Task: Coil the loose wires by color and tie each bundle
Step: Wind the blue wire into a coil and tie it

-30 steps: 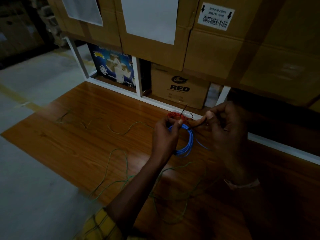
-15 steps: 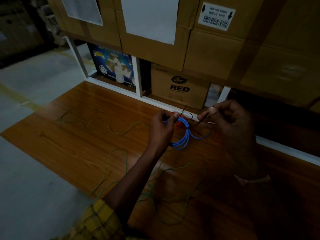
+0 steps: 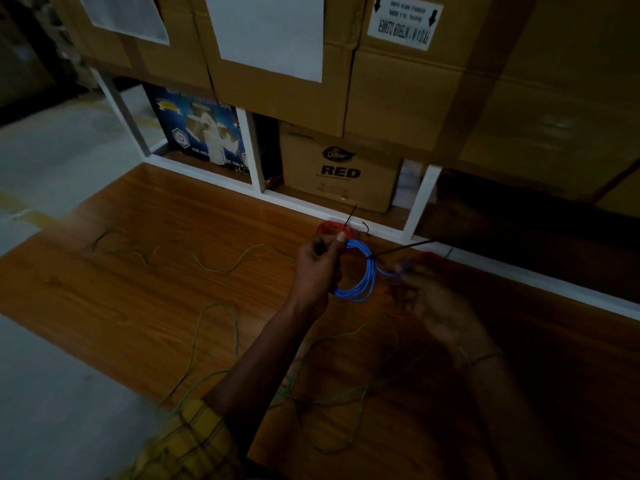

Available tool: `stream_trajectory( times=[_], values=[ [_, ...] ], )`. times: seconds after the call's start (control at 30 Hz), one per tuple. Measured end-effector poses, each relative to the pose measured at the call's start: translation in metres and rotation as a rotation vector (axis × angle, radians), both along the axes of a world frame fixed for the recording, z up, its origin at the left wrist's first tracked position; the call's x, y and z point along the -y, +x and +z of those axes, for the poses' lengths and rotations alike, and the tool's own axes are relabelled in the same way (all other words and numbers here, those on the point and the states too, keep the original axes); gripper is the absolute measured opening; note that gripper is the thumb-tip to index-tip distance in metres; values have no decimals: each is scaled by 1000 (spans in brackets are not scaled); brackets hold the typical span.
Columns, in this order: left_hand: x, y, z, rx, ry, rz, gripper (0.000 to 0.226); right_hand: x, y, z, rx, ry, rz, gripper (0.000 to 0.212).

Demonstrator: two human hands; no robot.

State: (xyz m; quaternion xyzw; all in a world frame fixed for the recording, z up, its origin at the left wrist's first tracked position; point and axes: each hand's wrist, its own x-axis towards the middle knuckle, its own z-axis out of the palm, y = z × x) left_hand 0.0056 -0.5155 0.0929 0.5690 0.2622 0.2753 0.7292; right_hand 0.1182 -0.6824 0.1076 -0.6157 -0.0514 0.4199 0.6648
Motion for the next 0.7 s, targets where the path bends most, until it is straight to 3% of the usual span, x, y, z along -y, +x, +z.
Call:
stream_trajectory(
  times=[0.23, 0.37, 0.5, 0.6, 0.7],
  values=[
    [14, 20, -31, -117, -105, 42, 19, -3, -2, -36, -56, 137, -85, 25],
    [23, 34, -51, -156, -122, 2, 23, 5, -2, -49, 247, -63, -82, 20],
    [33, 47, -61, -153, -83, -141, 15, 9, 12, -63, 343, -133, -186, 23],
    [32, 59, -59, -177, -23, -200, 21, 10, 29, -64, 414, -149, -186, 13],
    [23, 64, -53, -222, 103, -235, 15, 1, 49, -65, 482, -232, -233, 23]
  ],
)
